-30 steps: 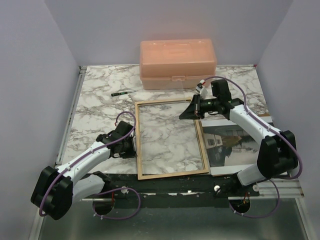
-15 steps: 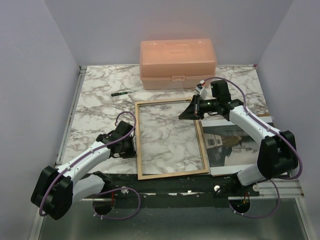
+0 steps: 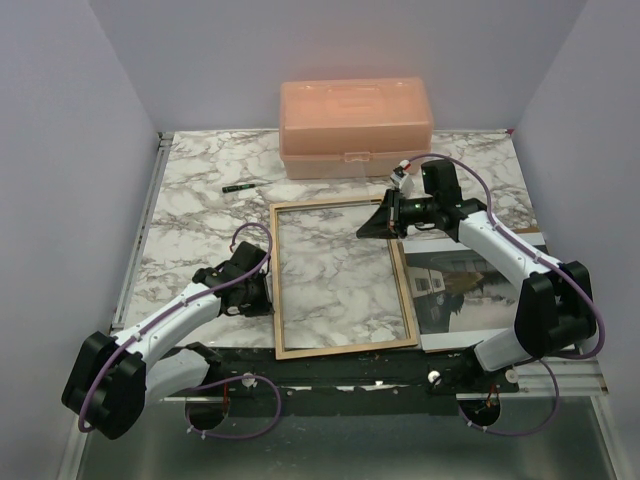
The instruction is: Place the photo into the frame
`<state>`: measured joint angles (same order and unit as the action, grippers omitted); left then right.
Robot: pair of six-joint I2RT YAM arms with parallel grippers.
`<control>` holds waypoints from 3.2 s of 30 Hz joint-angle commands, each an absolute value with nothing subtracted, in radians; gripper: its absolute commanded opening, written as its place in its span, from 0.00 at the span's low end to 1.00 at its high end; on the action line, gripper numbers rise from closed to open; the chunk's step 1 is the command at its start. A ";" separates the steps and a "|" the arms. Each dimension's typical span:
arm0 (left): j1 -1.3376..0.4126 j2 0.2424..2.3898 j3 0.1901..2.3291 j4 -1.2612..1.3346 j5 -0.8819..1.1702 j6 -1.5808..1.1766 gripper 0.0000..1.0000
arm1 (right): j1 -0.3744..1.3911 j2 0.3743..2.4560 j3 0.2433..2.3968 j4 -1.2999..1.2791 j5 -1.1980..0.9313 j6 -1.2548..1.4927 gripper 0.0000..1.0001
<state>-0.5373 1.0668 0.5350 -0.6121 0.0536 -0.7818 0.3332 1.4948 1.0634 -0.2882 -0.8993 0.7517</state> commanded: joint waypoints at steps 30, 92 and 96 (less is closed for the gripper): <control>-0.545 1.096 0.535 -0.643 0.008 -0.763 0.18 | 0.356 1.519 1.099 -0.333 -0.922 0.674 0.00; -0.549 1.097 0.537 -0.646 -0.025 -0.767 0.17 | 0.354 1.506 1.058 -0.520 -0.678 0.521 0.00; -0.549 1.097 0.536 -0.646 -0.025 -0.766 0.17 | 0.354 1.526 1.056 -0.512 -0.680 0.513 0.00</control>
<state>-0.5453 1.0775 0.5465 -0.6235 0.0372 -0.7815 0.3424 1.5101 1.0687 -0.4858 -0.6926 0.5404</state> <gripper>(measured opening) 0.174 0.047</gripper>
